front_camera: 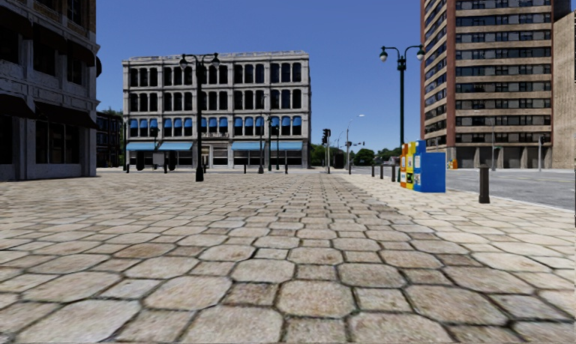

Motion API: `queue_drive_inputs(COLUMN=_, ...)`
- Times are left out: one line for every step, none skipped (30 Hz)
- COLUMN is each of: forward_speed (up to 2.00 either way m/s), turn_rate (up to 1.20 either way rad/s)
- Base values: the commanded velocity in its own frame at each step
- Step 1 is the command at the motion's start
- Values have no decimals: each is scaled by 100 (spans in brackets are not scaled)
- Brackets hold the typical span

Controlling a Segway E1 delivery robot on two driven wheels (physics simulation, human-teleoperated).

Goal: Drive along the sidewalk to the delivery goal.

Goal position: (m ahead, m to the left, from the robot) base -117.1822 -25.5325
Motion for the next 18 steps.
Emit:
queue_drive_inputs(forward_speed=74, turn_rate=57)
queue_drive_inputs(forward_speed=74, turn_rate=57)
queue_drive_inputs(forward_speed=74, turn_rate=57)
queue_drive_inputs(forward_speed=74, turn_rate=57)
queue_drive_inputs(forward_speed=74, turn_rate=57)
queue_drive_inputs(forward_speed=74, turn_rate=57)
queue_drive_inputs(forward_speed=74, turn_rate=57)
queue_drive_inputs(forward_speed=74, turn_rate=57)
queue_drive_inputs(forward_speed=74, turn_rate=57)
queue_drive_inputs(forward_speed=74, turn_rate=57)
queue_drive_inputs(forward_speed=74, turn_rate=57)
queue_drive_inputs(forward_speed=74, turn_rate=57)
queue_drive_inputs(forward_speed=74, turn_rate=57)
queue_drive_inputs(forward_speed=74, turn_rate=57)
queue_drive_inputs(forward_speed=74, turn_rate=57)
queue_drive_inputs(forward_speed=74, turn_rate=57)
queue_drive_inputs(forward_speed=74, turn_rate=57)
queue_drive_inputs(forward_speed=74, turn_rate=57)
